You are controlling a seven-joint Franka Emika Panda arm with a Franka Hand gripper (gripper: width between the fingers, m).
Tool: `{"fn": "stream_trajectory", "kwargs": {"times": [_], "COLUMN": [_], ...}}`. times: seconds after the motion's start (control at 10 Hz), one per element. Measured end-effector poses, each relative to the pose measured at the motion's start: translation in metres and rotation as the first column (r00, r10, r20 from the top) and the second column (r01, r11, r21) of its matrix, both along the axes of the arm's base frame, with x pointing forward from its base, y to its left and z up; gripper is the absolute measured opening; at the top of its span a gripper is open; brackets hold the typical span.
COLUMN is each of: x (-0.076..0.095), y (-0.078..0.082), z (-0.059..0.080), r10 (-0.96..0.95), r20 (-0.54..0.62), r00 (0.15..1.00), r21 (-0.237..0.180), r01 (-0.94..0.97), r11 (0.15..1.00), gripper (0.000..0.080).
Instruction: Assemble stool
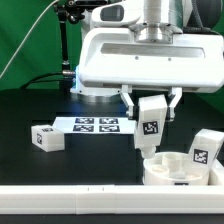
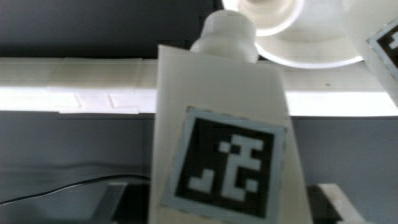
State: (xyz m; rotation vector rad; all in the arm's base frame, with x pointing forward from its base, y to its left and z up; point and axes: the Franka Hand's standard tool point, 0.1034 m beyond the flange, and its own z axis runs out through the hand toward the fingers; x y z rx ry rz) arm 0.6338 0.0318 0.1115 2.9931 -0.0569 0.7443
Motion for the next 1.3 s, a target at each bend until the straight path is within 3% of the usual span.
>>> {"fn": "stream_trajectory", "kwargs": {"times": [0.4,0.8,1.0,1.2,1.3], "x": [0.001,0.0,-0.001,0.002,0.0], "y": [0.019,0.02,0.024,0.018,0.016], "z": [-0.006,-0.008,-0.011,-0.007,-0.012], "r10": [0.116,0.12,0.144,0.15,0.153], "r20": [0.012,0.015,0.047,0.145,0.164], "r00": [0.993,0.993,0.988,0.978,0.974], "r21": [-0.065,-0.069,-0.091,-0.123,-0.135], "r01": [-0.115,-0.118,-0.139,-0.133,-0.131], "r11": [0.991,0.991,0.986,0.984,0.982], "gripper": [0.0324,0.0324,0.0324,0.0324,0.0324]}}
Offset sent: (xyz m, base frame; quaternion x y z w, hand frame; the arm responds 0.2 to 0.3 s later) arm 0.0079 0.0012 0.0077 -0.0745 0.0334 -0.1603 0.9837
